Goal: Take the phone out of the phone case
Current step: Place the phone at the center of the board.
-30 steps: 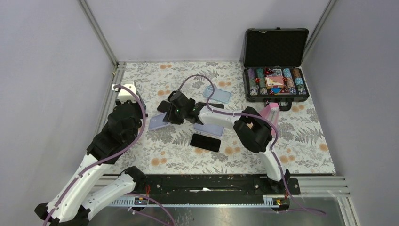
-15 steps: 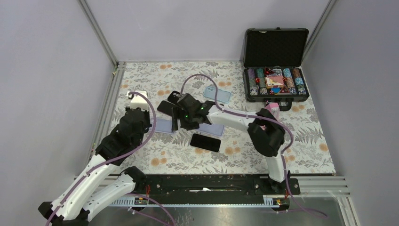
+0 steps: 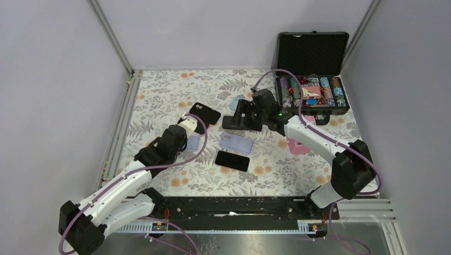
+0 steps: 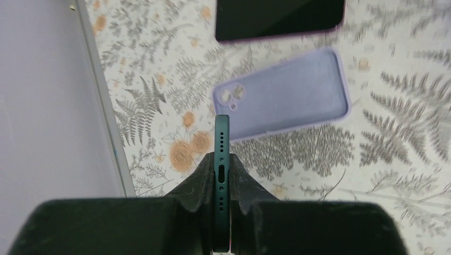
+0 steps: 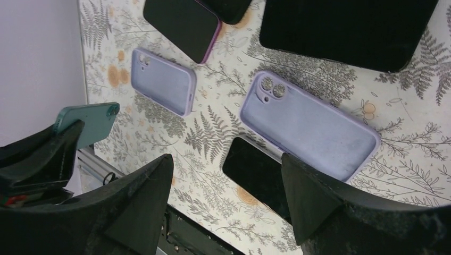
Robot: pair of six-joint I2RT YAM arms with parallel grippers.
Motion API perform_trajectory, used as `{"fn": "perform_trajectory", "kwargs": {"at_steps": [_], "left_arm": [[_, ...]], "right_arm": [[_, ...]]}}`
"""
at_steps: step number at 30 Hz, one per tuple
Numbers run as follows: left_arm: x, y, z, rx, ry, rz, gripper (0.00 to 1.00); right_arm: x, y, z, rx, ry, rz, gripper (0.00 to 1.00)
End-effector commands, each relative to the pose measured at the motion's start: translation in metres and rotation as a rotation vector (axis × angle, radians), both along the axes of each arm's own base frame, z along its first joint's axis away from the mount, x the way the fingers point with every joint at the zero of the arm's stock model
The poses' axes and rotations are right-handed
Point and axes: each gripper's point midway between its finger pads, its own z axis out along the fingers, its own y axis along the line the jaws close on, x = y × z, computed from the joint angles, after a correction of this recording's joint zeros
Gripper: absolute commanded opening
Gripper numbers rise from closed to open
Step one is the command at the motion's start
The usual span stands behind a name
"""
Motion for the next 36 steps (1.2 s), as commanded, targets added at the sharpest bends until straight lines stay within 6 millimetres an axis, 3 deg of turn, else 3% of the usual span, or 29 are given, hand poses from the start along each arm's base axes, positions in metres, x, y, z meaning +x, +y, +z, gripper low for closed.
{"fn": "perform_trajectory", "kwargs": {"at_steps": [1,9,15,20,25,31,36], "left_arm": [[0.004,-0.005,-0.015,0.044,-0.012,-0.076,0.00],[0.011,-0.016,-0.042,0.161,0.066,-0.119,0.00],[0.007,-0.024,-0.072,0.272,0.112,-0.174,0.00],[0.001,-0.035,-0.093,0.313,0.202,-0.225,0.12],[-0.015,-0.028,-0.116,0.397,0.286,-0.242,0.11],[-0.025,-0.036,-0.132,0.399,0.339,-0.278,0.26],[-0.025,-0.041,-0.146,0.418,0.381,-0.263,0.27]], "right_arm": [[-0.006,-0.004,-0.001,0.029,0.020,0.014,0.80],[0.002,0.002,-0.004,0.055,0.060,0.011,0.77],[0.008,-0.008,-0.003,0.065,0.068,-0.032,0.74],[0.009,-0.021,-0.005,0.075,0.076,-0.060,0.74],[0.013,-0.039,-0.008,0.082,0.083,-0.106,0.74],[0.020,-0.049,-0.003,0.116,0.076,-0.130,0.74],[0.021,-0.051,0.004,0.134,0.069,-0.130,0.74]]}}
